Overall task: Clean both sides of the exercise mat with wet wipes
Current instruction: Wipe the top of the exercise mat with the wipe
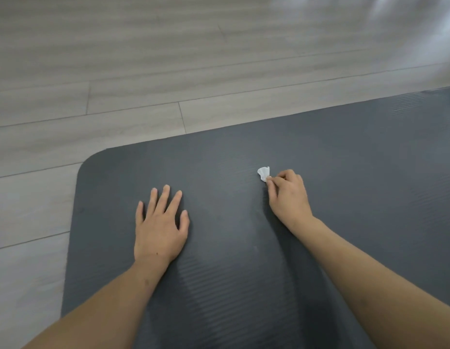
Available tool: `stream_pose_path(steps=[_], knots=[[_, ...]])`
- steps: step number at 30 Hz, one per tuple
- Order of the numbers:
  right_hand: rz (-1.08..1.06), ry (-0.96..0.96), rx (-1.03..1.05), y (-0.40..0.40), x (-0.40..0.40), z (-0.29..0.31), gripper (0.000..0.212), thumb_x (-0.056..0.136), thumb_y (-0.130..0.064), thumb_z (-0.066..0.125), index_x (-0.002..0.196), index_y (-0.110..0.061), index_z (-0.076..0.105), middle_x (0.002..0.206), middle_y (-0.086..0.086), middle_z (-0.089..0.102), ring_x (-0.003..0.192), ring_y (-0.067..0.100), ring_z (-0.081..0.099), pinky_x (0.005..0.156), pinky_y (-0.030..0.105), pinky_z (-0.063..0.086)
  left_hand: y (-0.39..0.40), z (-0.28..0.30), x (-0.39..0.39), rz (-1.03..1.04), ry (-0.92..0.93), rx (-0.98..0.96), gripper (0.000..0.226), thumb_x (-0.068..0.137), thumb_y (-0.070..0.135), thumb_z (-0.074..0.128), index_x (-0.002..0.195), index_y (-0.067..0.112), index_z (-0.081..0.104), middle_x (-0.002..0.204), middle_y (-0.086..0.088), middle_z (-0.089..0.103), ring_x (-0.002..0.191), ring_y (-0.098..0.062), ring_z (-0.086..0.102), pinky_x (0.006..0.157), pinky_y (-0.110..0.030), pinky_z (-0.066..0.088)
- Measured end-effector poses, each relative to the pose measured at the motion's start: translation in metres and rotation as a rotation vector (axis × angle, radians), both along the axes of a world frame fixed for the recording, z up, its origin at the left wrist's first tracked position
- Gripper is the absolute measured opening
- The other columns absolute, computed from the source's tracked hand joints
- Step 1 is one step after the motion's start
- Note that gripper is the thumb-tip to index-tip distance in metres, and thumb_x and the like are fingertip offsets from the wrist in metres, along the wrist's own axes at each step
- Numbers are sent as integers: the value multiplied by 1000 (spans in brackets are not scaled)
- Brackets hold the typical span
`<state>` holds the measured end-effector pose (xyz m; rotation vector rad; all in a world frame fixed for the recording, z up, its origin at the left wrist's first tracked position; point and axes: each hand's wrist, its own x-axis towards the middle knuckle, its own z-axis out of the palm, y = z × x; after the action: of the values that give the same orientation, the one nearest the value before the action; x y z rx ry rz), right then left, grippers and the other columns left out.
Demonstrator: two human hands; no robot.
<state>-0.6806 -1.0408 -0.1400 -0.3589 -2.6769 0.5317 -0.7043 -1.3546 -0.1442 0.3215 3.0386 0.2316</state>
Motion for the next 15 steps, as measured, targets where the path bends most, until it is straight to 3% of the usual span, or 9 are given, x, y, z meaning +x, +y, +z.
stream_pose_path(steps=[3,7,10,12,15], knots=[[-58,-119,-119,5,-8,10,17,96,-15,60,100,-12,77,99,7,58,88,28,56,82,35,47,-1,0,1,0,-3,7,60,106,51,22,164,36,23,174,7,7,160,-15,-5,129,-47,2],[-184,-149,-169,-7,-9,11,13,94,-12,58,96,-12,71,95,6,60,86,28,58,71,31,40,1,2,0,0,-12,-2,60,105,51,23,163,36,23,174,7,6,160,-16,-6,129,-47,1],[-271,-138,-129,-38,-12,10,12,93,-15,59,92,-8,68,91,12,61,80,34,59,68,36,42,0,0,-2,-6,-3,-19,61,104,52,18,163,36,25,173,7,8,160,-16,-5,129,-48,3],[-136,-125,-91,-83,-12,9,8,87,-13,65,82,-7,66,82,14,62,72,37,60,63,39,48,-1,-1,-4,-5,2,-18,65,101,54,13,162,36,27,173,7,9,160,-15,-4,129,-48,4],[243,-103,2,-121,-2,4,12,80,-7,70,75,-9,59,75,12,55,65,33,55,56,38,46,-1,-1,-5,-9,-4,-6,69,98,55,11,162,36,27,173,7,9,160,-15,-5,129,-48,4]])
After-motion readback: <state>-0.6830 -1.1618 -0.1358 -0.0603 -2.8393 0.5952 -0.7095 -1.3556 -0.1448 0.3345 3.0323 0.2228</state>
